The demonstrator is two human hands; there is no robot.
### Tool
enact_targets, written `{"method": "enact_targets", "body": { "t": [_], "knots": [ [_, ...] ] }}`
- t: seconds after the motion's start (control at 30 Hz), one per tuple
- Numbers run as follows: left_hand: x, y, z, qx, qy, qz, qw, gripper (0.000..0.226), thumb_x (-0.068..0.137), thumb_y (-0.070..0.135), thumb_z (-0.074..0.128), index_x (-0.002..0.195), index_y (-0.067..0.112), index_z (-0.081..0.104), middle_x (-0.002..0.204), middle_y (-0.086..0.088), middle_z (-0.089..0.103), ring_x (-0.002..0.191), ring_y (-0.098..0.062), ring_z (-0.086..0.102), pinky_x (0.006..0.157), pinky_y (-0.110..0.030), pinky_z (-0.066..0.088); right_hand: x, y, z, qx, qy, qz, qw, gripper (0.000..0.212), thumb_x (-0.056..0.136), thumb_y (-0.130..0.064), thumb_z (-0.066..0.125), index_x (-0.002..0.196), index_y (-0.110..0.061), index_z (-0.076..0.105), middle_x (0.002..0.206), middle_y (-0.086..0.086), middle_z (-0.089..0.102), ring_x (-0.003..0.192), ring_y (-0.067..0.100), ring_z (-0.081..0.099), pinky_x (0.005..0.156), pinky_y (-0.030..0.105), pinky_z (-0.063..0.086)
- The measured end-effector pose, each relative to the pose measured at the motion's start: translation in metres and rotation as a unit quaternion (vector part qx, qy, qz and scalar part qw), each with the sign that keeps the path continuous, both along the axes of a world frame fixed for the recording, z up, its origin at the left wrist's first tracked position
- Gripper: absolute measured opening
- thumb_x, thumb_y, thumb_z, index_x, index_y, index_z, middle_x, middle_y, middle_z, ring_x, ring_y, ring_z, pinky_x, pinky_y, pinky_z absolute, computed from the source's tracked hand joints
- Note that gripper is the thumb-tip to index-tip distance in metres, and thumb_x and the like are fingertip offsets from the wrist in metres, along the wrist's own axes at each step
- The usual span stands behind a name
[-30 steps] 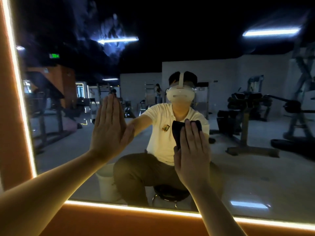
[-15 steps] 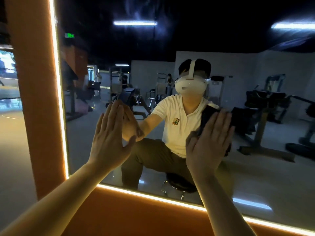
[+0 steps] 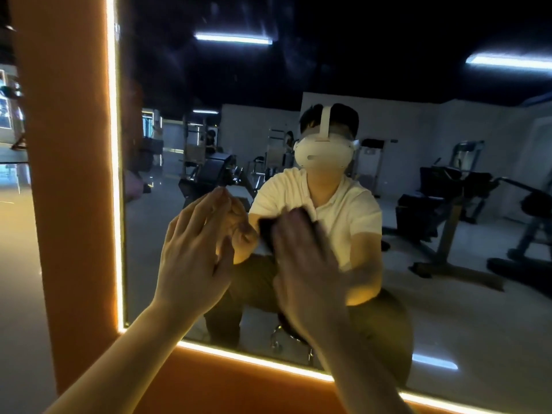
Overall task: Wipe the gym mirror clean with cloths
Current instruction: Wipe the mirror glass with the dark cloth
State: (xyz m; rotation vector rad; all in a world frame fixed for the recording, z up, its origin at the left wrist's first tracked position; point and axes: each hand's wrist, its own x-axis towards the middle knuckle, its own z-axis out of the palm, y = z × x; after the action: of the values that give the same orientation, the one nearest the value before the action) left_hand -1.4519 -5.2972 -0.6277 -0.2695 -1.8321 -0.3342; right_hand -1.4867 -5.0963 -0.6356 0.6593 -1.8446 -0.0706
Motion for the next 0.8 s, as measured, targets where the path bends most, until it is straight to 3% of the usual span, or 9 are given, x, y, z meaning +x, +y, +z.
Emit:
{"method": "enact_targets", "body": {
  "t": [0.17, 0.27, 0.33, 0.43, 0.5, 0.57, 0.67, 0.8],
  "knots": [
    [-0.003, -0.001, -0.007, -0.016, -0.007, -0.004, 1.000, 0.065, 0.096, 0.026, 0.054, 0.156, 0.004, 0.040, 0.161, -0.011, 0.040, 0.147, -0.031, 0.039, 0.116, -0.045, 0.035, -0.012, 0.050, 0.045, -0.304, 0.025, -0.057, 0.951, 0.063, 0.103, -0.022, 0.043, 0.160, -0.004, 0.025, 0.169, 0.018, 0.019, 0.158, 0.033, 0.012, 0.127, 0.054, 0.013],
    [-0.005, -0.002, -0.010, -0.025, 0.007, 0.000, 1.000, 0.063, 0.097, 0.020, 0.052, 0.157, 0.004, 0.038, 0.164, -0.011, 0.036, 0.150, -0.031, 0.035, 0.121, -0.056, 0.028, -0.009, 0.017, 0.036, -0.341, 0.020, -0.064, 0.938, 0.066, 0.103, -0.023, 0.040, 0.161, -0.004, 0.018, 0.170, 0.018, 0.014, 0.158, 0.034, 0.008, 0.127, 0.054, 0.012],
    [-0.008, -0.005, -0.008, -0.037, 0.034, 0.004, 0.999, 0.053, 0.103, 0.021, 0.044, 0.153, 0.002, 0.045, 0.162, -0.013, 0.040, 0.150, -0.032, 0.037, 0.121, -0.062, 0.024, -0.004, -0.021, 0.017, -0.269, 0.005, -0.054, 0.962, 0.069, 0.101, -0.027, 0.039, 0.162, -0.007, 0.013, 0.171, 0.016, 0.007, 0.159, 0.032, 0.001, 0.128, 0.052, 0.006],
    [-0.011, -0.015, -0.004, -0.023, 0.078, 0.021, 0.996, 0.051, 0.112, 0.031, 0.032, 0.144, -0.001, 0.055, 0.159, -0.019, 0.043, 0.150, -0.037, 0.037, 0.119, -0.066, 0.025, 0.003, -0.067, -0.022, -0.048, -0.021, -0.010, 0.999, 0.077, 0.097, -0.033, 0.051, 0.162, -0.009, 0.017, 0.171, 0.014, 0.005, 0.159, 0.029, -0.004, 0.128, 0.052, 0.003],
    [-0.014, -0.025, -0.004, -0.029, 0.080, 0.026, 0.996, 0.050, 0.112, 0.030, 0.033, 0.147, -0.001, 0.051, 0.162, -0.021, 0.038, 0.152, -0.038, 0.033, 0.119, -0.067, 0.025, 0.002, -0.068, -0.037, 0.077, -0.014, 0.004, 0.997, 0.079, 0.094, -0.035, 0.055, 0.161, -0.009, 0.024, 0.171, 0.011, 0.008, 0.159, 0.027, -0.001, 0.127, 0.052, 0.004],
    [-0.018, -0.032, -0.008, -0.043, 0.069, 0.027, 0.996, 0.048, 0.109, 0.023, 0.039, 0.151, 0.002, 0.048, 0.164, -0.019, 0.034, 0.154, -0.036, 0.030, 0.120, -0.066, 0.024, -0.002, -0.050, -0.032, 0.107, 0.000, -0.020, 0.994, 0.077, 0.091, -0.032, 0.050, 0.160, -0.011, 0.024, 0.171, 0.010, 0.007, 0.159, 0.027, -0.003, 0.127, 0.054, 0.000],
    [-0.020, -0.028, -0.009, -0.026, 0.056, 0.031, 0.998, 0.049, 0.106, 0.020, 0.043, 0.153, 0.005, 0.046, 0.166, -0.018, 0.033, 0.156, -0.033, 0.027, 0.122, -0.064, 0.022, -0.008, -0.004, 0.003, -0.028, 0.020, -0.070, 0.997, 0.069, 0.093, -0.024, 0.037, 0.159, -0.012, 0.019, 0.170, 0.010, 0.005, 0.158, 0.026, -0.007, 0.127, 0.055, -0.001],
    [-0.018, -0.015, -0.010, -0.020, 0.041, 0.059, 0.997, 0.054, 0.111, 0.031, 0.031, 0.156, 0.004, 0.040, 0.168, -0.018, 0.026, 0.156, -0.036, 0.024, 0.124, -0.063, 0.018, -0.012, 0.048, 0.053, -0.265, 0.053, -0.076, 0.960, 0.062, 0.099, -0.018, 0.040, 0.158, -0.006, 0.031, 0.168, 0.015, 0.022, 0.157, 0.031, 0.015, 0.128, 0.053, 0.008]
  ]
}}
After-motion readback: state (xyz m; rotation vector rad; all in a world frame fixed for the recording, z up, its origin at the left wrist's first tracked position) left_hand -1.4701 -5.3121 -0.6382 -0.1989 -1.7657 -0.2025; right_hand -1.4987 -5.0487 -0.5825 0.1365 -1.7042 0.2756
